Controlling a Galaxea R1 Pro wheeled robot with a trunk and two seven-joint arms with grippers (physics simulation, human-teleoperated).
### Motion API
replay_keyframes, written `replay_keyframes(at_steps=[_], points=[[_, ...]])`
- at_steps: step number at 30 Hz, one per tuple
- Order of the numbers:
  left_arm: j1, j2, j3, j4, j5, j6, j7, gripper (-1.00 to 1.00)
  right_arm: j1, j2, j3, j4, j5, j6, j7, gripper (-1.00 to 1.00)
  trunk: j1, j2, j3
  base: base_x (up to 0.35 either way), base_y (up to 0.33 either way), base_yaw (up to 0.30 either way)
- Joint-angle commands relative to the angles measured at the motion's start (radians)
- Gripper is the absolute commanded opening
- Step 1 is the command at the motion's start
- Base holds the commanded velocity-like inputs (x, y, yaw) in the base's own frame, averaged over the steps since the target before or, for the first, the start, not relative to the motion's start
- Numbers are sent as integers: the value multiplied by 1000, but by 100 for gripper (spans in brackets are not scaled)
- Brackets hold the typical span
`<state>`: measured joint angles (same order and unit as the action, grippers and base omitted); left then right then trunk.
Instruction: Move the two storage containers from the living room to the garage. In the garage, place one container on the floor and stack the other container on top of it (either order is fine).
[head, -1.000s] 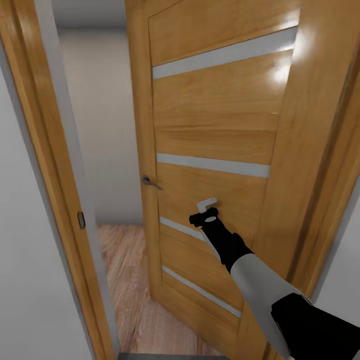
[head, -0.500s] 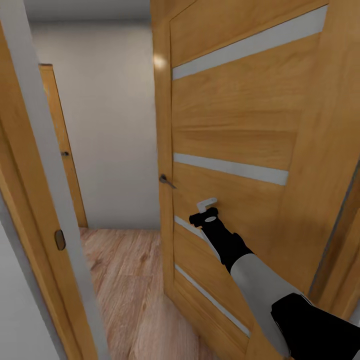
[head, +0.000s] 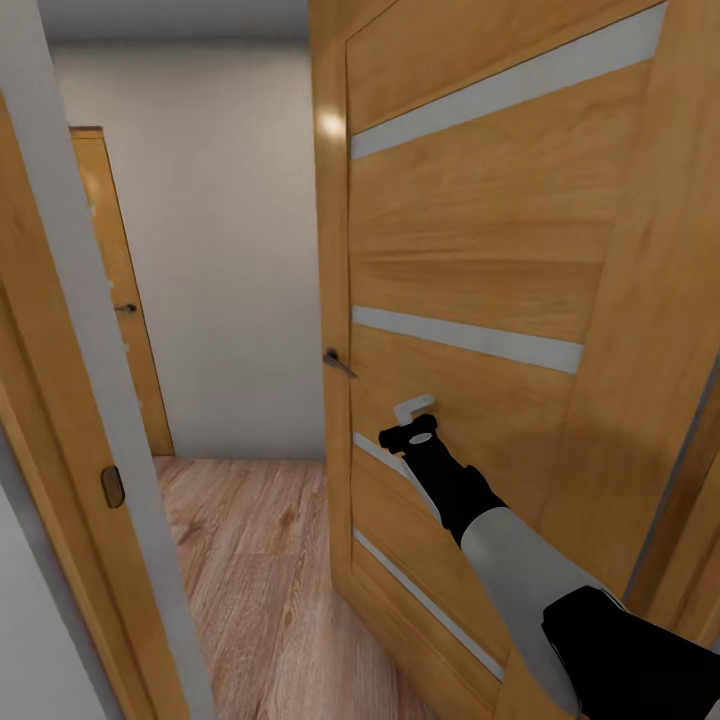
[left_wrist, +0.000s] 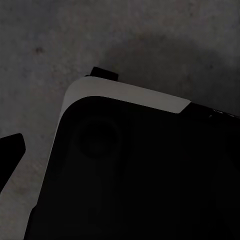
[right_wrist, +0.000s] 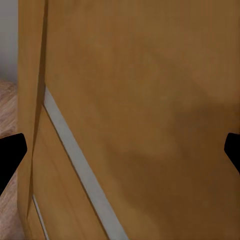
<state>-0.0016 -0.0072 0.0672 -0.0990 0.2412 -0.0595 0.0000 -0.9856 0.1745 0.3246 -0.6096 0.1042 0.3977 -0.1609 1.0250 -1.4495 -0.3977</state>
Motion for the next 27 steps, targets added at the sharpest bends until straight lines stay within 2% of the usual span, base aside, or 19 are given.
replay_keyframes(at_steps=[1, 21, 27], points=[[0, 0, 6, -1, 1, -2, 0, 100, -1, 0, 1, -1, 21, 9, -5, 100, 0, 0, -1, 0, 0, 0], [0, 0, 7, -2, 2, -2, 0, 100, -1, 0, 2, -1, 21, 9, -5, 100, 0, 0, -1, 0, 0, 0], [0, 1, 6, -1, 3, -2, 0, 100, -1, 0, 1, -1, 25, 7, -7, 100, 0, 0, -1, 189, 0, 0]])
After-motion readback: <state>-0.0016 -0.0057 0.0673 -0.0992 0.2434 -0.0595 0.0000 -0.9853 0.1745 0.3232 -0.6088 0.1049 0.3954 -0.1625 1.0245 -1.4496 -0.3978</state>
